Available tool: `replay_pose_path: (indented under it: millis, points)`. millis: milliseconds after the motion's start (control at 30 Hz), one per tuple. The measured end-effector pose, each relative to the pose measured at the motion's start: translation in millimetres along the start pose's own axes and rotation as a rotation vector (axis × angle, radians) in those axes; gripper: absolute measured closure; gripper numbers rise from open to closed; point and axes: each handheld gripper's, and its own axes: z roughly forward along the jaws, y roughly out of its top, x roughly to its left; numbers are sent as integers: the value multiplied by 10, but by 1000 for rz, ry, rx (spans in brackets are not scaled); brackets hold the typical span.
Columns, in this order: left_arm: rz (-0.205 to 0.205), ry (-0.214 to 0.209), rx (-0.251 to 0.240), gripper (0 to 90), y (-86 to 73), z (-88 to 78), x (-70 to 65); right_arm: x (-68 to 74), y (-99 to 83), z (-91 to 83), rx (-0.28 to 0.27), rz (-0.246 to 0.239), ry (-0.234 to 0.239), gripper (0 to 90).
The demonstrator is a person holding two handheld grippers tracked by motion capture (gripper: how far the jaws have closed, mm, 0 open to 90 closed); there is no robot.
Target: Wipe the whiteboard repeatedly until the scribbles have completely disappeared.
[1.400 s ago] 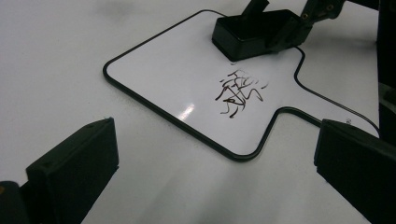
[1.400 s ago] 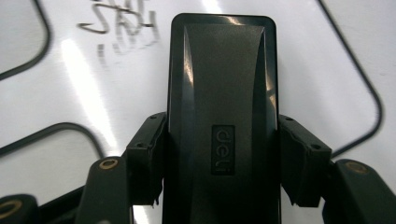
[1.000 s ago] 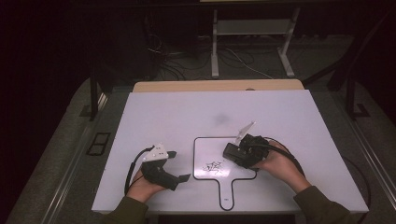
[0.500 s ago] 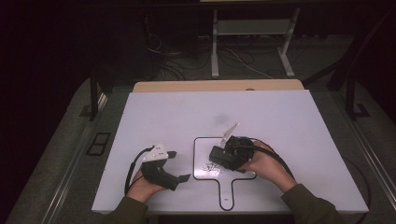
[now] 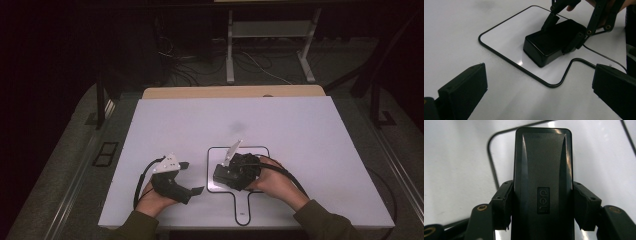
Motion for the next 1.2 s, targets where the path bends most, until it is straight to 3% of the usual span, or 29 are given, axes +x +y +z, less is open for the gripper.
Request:
replay_pose_path:
  millis: [300, 400, 833, 967, 1200]
  points:
    - [-3, 0, -3, 0, 0, 3, -3, 128, 65, 22, -1, -38, 17, 387]
    - [0, 0, -4, 0, 0, -3, 1, 92, 56, 20, -2, -37, 6, 387]
    - [-6, 0, -4, 0, -3, 0, 1, -280, -92, -28, 4, 75, -45, 387]
    - [-6, -1, -3, 0, -2, 2, -1, -232, -77, -27, 5, 88, -31, 386]
    - [-3, 0, -5, 0, 0, 0, 0, -63, -21, -16, 16, 51, -12, 387]
